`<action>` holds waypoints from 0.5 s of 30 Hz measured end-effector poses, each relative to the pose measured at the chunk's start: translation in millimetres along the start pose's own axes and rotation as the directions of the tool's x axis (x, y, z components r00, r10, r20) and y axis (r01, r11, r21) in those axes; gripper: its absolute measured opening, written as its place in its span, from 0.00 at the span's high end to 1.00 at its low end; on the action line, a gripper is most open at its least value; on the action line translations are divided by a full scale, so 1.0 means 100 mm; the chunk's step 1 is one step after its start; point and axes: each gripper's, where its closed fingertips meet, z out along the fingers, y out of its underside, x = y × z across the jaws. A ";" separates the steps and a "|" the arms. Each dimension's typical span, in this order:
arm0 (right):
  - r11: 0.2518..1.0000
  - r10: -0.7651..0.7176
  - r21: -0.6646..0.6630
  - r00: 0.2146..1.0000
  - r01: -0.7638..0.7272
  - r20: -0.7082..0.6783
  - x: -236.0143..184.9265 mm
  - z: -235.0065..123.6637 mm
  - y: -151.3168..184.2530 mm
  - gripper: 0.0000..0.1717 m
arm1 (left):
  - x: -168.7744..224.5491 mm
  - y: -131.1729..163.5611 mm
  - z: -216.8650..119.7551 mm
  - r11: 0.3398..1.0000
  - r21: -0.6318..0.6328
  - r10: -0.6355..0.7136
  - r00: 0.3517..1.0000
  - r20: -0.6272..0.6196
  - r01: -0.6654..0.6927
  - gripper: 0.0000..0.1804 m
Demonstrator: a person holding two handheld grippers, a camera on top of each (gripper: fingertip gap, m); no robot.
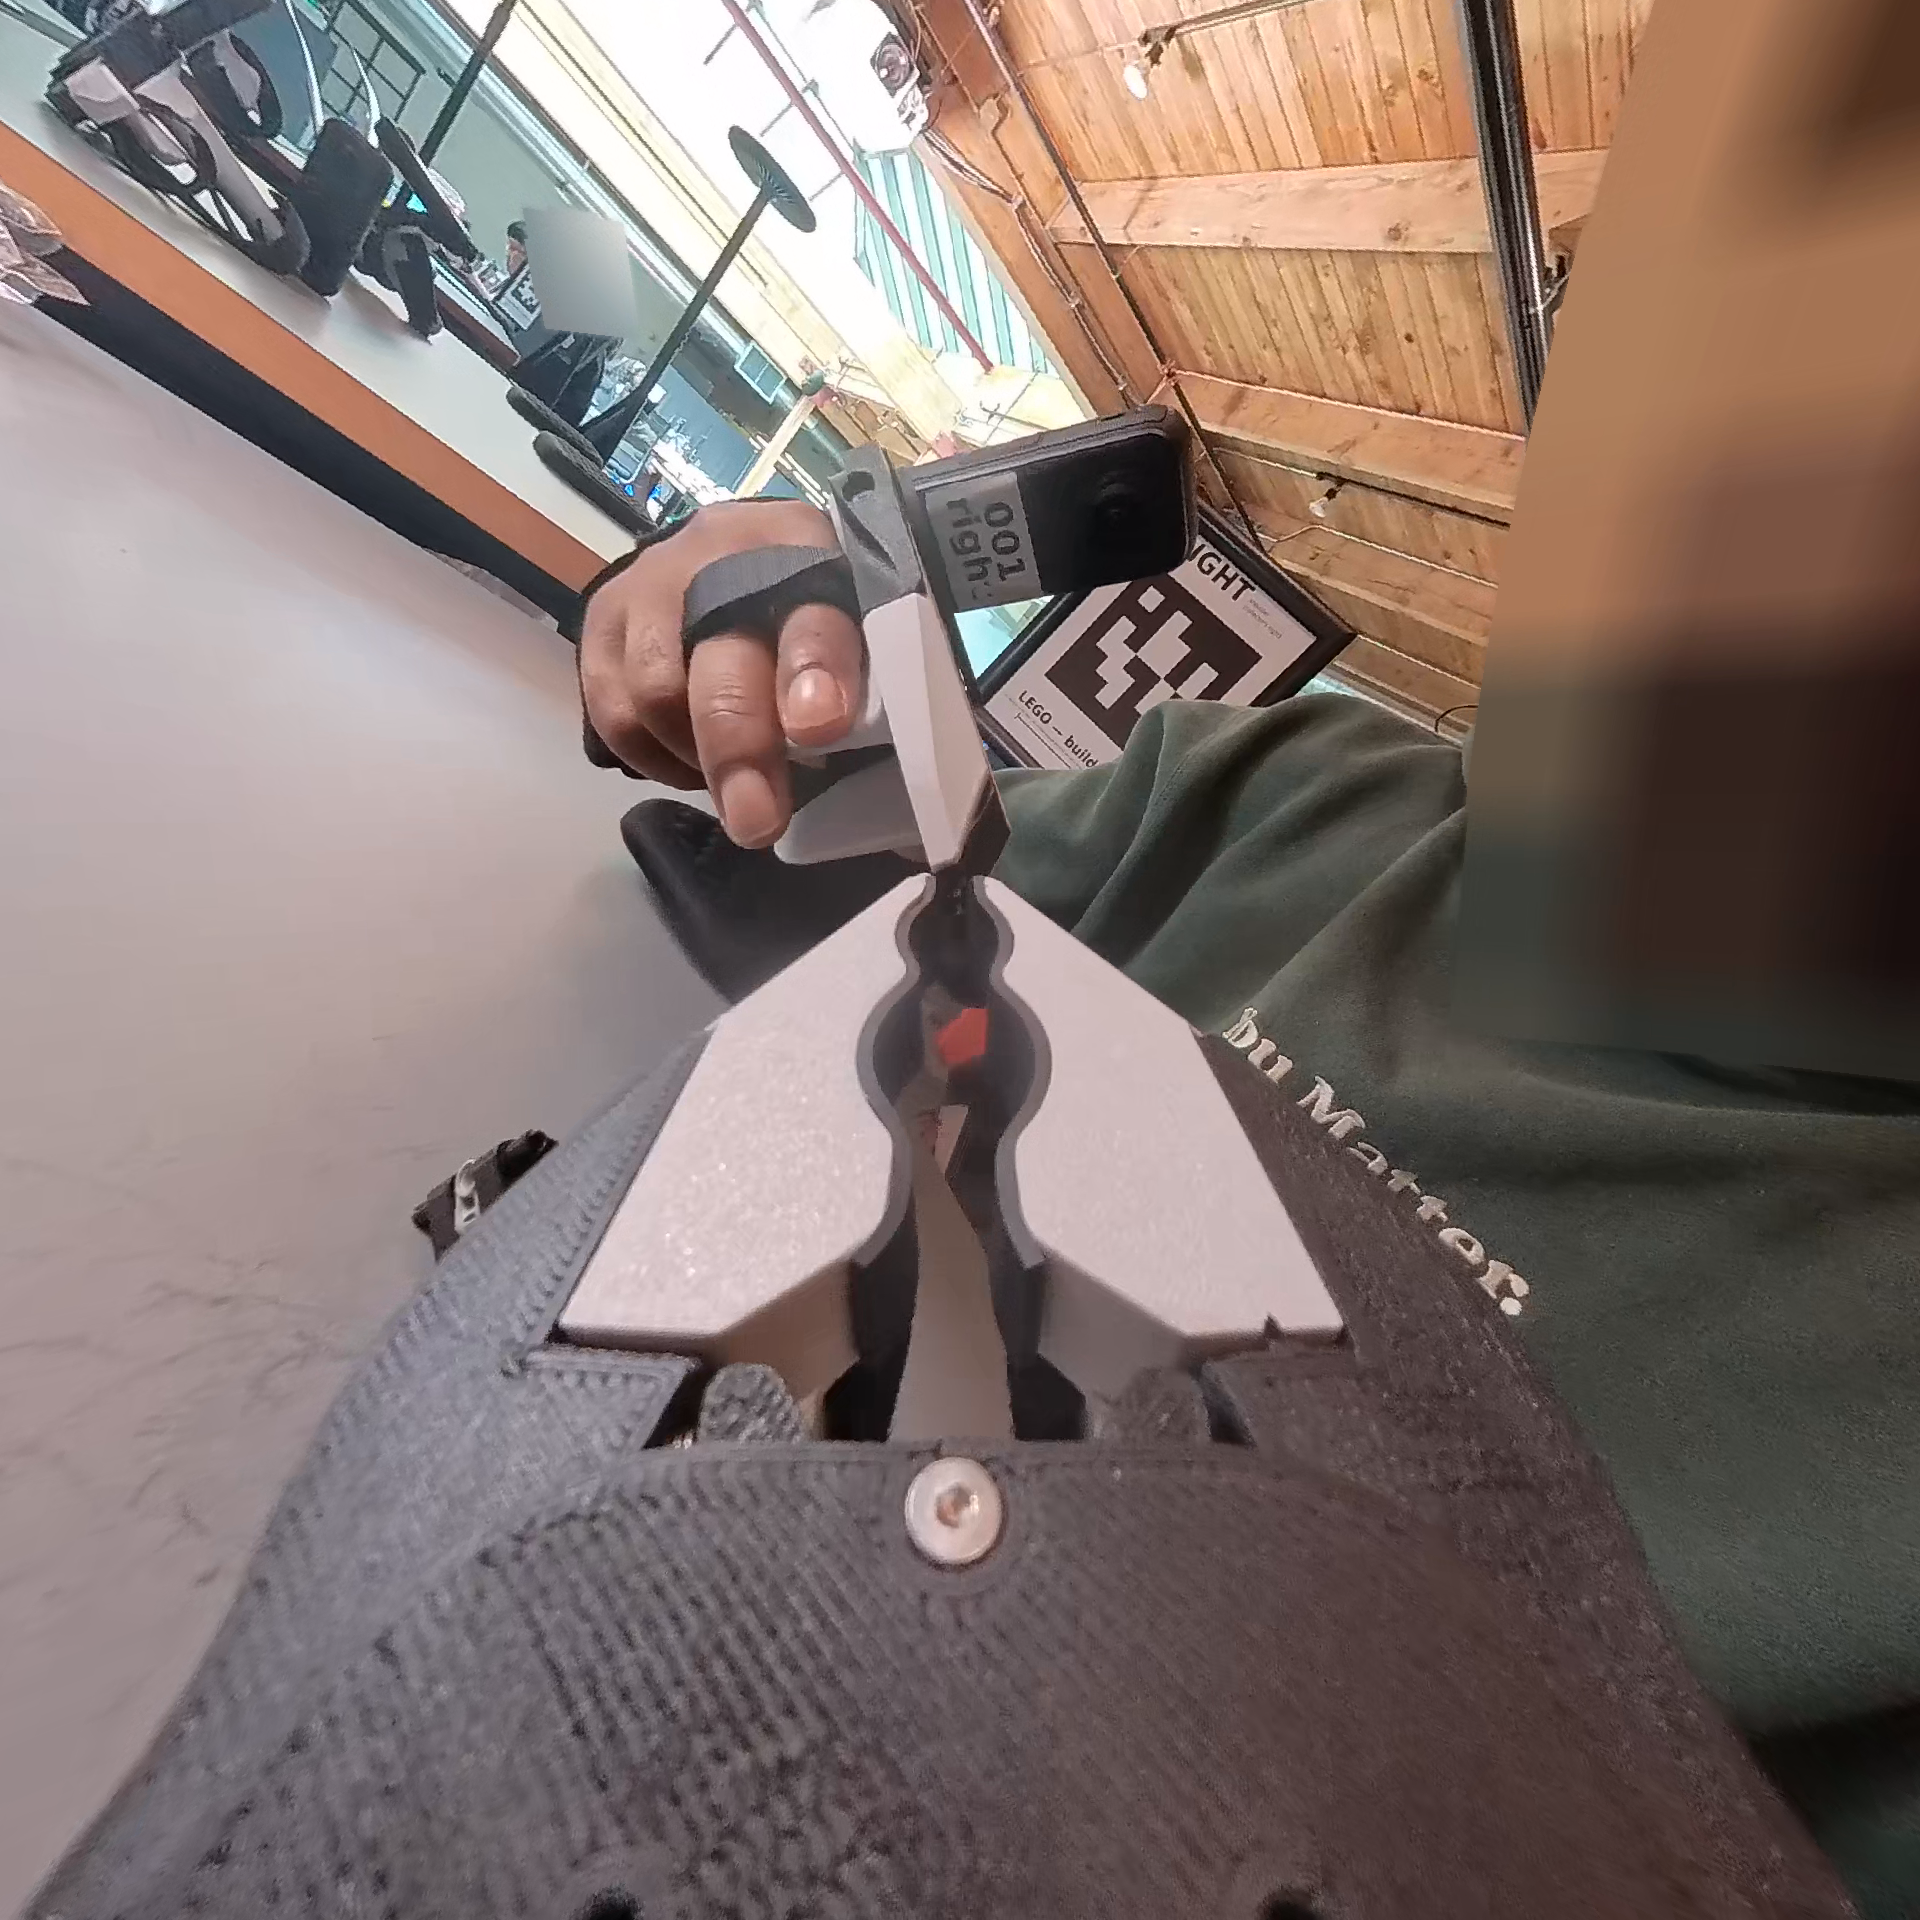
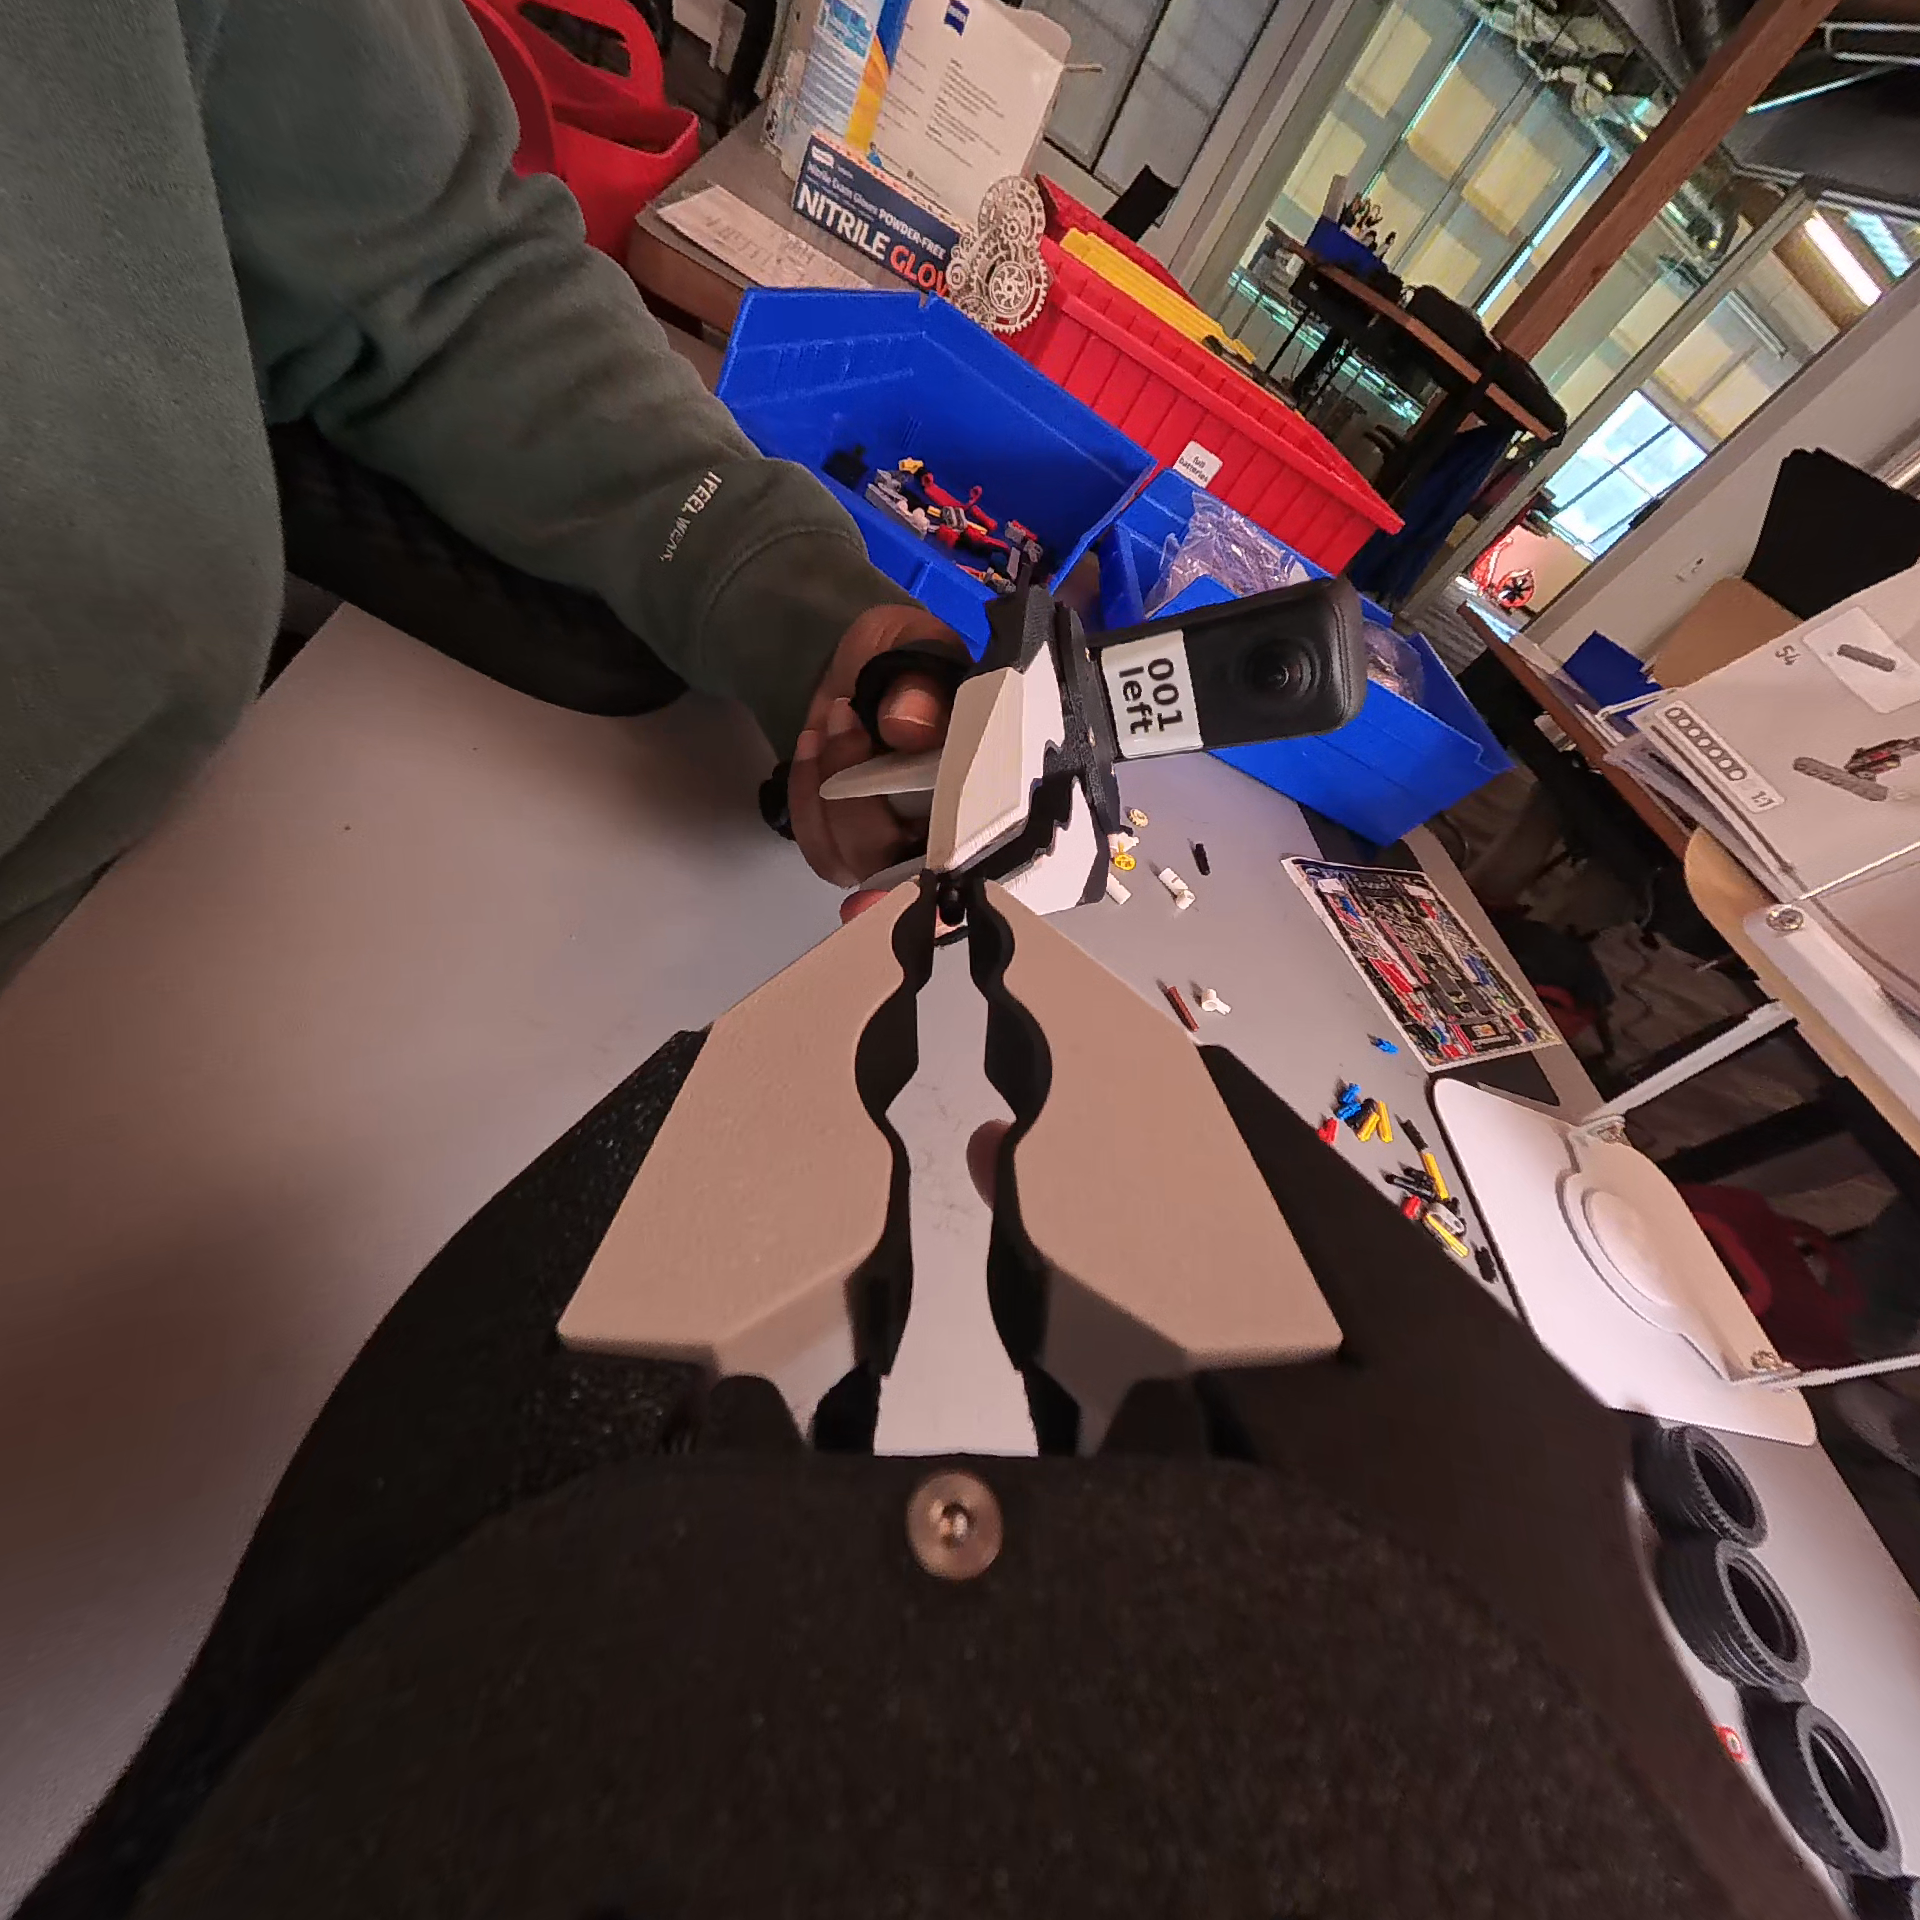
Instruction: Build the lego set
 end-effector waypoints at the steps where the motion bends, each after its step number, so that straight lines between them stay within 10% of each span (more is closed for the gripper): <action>1: 1.000 -0.001 -0.001 1.000 0.001 -0.003 0.01 0.00 0.00 0.98 | 0.00 0.00 0.00 1.000 0.003 -0.002 1.000 -0.002 0.002 0.98; 7: 0.991 0.113 -0.063 0.993 -0.114 -0.019 0.14 -0.03 0.15 0.98 | -0.19 -0.10 -0.10 0.998 0.037 0.044 0.989 0.141 -0.050 0.94; 15: 0.952 0.241 -0.202 0.970 -0.229 0.034 0.11 -0.14 0.63 0.98 | -0.80 0.48 -0.36 0.812 -0.530 0.533 0.682 0.502 -0.244 0.84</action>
